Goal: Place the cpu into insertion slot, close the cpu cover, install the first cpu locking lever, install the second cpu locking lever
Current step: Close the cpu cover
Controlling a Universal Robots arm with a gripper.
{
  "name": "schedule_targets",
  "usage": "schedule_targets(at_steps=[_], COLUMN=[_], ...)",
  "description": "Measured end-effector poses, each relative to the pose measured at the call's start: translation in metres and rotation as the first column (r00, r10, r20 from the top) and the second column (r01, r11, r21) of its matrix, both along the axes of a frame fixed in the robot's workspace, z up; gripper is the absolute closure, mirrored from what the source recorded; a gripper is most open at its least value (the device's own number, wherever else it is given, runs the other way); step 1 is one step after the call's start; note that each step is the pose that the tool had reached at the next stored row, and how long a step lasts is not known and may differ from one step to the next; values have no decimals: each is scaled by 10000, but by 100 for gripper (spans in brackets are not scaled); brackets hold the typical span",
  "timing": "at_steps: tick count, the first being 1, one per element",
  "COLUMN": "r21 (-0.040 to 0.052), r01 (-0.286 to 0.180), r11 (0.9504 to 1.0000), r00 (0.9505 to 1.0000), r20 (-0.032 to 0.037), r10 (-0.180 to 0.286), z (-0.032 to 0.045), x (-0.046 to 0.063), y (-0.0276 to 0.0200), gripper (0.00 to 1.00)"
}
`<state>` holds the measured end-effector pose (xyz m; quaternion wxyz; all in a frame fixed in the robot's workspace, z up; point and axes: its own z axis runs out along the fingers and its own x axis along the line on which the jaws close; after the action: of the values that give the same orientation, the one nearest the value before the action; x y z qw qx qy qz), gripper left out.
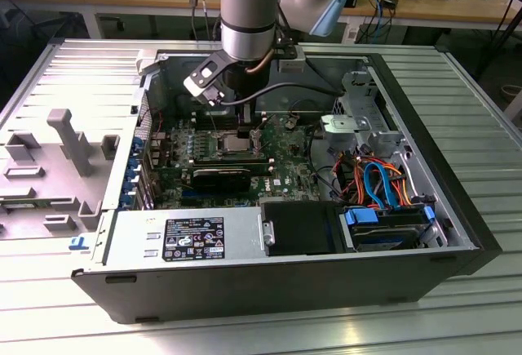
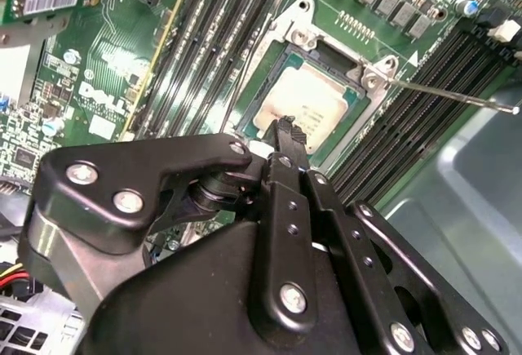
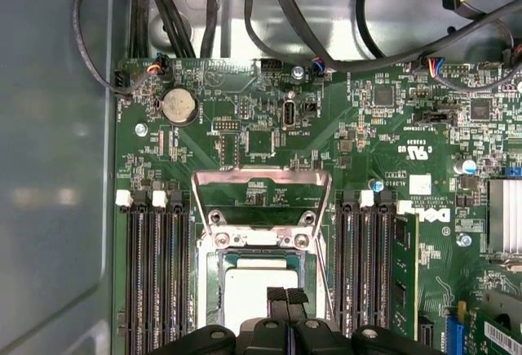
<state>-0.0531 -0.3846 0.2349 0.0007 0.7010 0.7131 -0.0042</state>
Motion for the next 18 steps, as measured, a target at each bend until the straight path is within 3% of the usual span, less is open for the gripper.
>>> schedule_targets(at_steps=[10, 18], r21=[16, 83], r01=[0, 0], r11=[10000, 10000], r00=[10000, 10000], r20=[-2, -2], r10=[0, 0], z=[2, 57], x=[91, 153], y=[-4, -4], gripper=[89, 89])
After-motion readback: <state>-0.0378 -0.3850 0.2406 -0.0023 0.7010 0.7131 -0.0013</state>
